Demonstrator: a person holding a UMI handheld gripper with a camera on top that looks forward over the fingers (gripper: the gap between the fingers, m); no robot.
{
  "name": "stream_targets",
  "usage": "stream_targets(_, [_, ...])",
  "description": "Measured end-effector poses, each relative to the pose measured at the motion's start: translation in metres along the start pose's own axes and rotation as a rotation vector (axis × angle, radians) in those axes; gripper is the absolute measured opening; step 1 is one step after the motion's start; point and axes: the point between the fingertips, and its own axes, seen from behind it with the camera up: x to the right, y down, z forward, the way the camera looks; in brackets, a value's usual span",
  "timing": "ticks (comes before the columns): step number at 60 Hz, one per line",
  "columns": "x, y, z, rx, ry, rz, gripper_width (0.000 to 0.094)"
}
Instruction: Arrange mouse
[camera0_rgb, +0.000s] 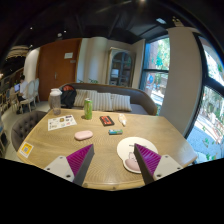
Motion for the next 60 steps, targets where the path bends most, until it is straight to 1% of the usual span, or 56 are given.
stream_targets(12, [-0.015, -0.011, -0.008, 0.014, 0.014, -0.049, 0.0844])
stream_targets(17, [-0.019, -0.009, -0.001, 0.022, -0.001, -0.044, 0.0843])
stream_targets(22, [-0.034, -0.005, 0.012, 0.013, -0.039, -0.034, 0.0843])
stream_targets(25, [-0.045, 0.002, 0.019, 0.002, -0.064, -0.024, 0.0843])
stream_targets(30, [-0.071, 0.012, 0.05, -0.023, -0.121, -0.005, 0.0847])
stream_targets(37, [-0.118, 0.03, 0.098, -0.057, -0.229, 0.029, 0.0848])
stream_targets(43, [-0.156, 0.047, 0.138, -0.109, -0.304, 0.029, 0.0841])
stream_targets(55, [-0.185, 0.08, 0.203, -0.232, -0.323, 0.045, 0.0837])
stream_targets(57, [-0.186, 0.071, 0.21, -0.203, -0.316, 0.042, 0.0826])
stream_targets(60, [-0.189, 0.07, 0.22, -0.214, -0.313, 0.044, 0.083])
